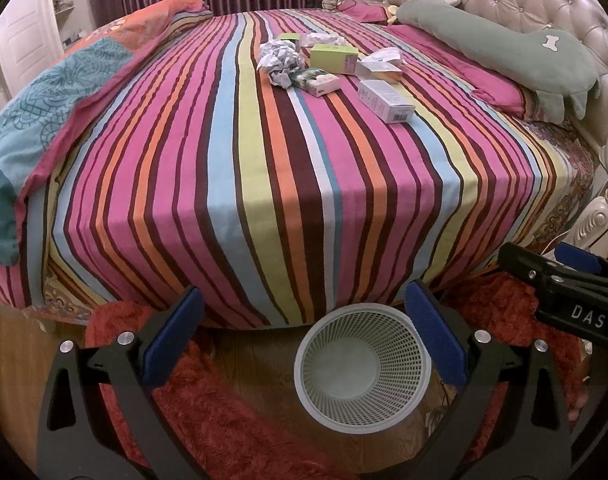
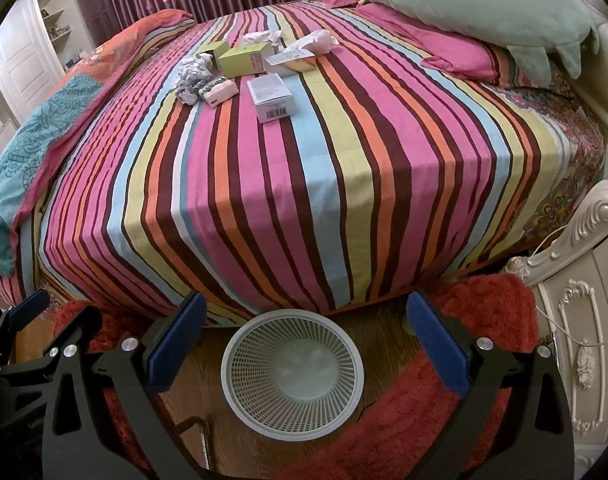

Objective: Collect trash

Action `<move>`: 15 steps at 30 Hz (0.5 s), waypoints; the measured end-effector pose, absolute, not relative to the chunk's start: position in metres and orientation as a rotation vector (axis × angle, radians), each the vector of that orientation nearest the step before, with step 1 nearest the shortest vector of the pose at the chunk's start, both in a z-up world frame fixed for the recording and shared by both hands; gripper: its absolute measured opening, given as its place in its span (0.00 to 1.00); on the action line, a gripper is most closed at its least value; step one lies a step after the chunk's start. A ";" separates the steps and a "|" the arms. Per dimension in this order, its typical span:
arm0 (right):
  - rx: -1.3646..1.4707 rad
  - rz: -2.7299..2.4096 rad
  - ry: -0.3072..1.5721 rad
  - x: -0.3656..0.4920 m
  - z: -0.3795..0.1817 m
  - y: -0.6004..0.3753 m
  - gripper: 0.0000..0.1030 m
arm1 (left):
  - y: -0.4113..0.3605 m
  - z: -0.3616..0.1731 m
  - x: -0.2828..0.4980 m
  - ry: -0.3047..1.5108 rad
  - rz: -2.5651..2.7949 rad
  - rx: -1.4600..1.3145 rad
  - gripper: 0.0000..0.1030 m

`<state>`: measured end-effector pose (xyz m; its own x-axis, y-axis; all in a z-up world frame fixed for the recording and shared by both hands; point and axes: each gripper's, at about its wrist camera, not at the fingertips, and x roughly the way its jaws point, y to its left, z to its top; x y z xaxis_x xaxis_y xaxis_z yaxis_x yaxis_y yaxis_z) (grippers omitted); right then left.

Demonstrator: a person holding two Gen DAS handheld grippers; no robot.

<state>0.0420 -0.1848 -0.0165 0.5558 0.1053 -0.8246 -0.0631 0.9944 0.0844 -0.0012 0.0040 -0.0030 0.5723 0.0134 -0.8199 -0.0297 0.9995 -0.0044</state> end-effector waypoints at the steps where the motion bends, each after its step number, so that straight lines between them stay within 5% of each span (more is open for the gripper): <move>1: 0.048 0.100 0.977 0.043 -0.016 -0.185 0.93 | 0.004 -0.003 -0.001 0.961 0.025 -0.019 0.94; 15: 0.055 0.093 0.979 0.041 -0.015 -0.189 0.93 | 0.009 -0.009 -0.001 0.974 0.037 -0.029 0.94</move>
